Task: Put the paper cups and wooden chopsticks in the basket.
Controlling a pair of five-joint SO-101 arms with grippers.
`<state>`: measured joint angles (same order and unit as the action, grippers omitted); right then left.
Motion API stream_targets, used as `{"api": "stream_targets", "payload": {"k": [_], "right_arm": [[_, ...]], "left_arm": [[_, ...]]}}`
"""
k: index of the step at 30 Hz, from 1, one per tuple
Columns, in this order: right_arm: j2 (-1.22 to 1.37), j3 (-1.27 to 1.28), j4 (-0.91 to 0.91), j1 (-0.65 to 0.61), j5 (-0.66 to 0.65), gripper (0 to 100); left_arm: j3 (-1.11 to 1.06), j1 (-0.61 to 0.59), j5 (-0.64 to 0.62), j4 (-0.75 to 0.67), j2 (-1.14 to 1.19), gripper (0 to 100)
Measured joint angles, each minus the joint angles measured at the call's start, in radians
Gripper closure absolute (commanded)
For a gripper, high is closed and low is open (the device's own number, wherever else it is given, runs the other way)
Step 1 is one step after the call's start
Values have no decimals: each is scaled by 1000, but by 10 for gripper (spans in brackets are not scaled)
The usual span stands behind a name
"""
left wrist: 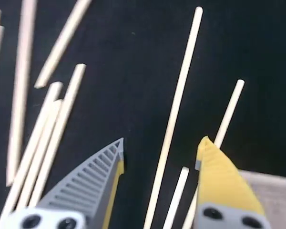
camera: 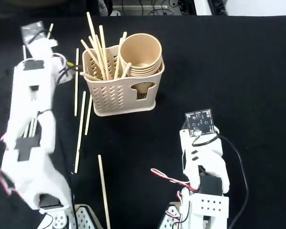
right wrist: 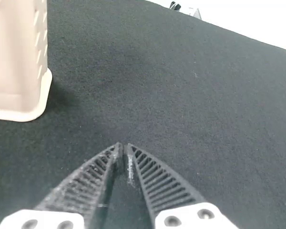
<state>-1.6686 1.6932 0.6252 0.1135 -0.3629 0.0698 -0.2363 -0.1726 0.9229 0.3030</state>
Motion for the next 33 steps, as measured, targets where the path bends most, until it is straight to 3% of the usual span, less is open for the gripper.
{"api": "stream_targets", "payload": {"k": [7, 13, 18, 23, 27, 33], "right_arm": [[0, 0, 0, 0, 0, 985], [0, 0, 0, 0, 0, 985], [0, 0, 0, 0, 0, 985], [0, 0, 0, 0, 0, 985], [0, 0, 0, 0, 0, 985], [0, 3, -18, 0, 0, 985]], "left_arm": [[417, 11, 0, 124, 439, 771], [835, 15, 41, 379, 689, 977], [1148, 34, 172, 609, 825, 971], [1470, 48, 187, 806, 902, 973], [1525, 48, 149, 833, 885, 973], [1373, 32, 115, 838, 700, 973]]}}
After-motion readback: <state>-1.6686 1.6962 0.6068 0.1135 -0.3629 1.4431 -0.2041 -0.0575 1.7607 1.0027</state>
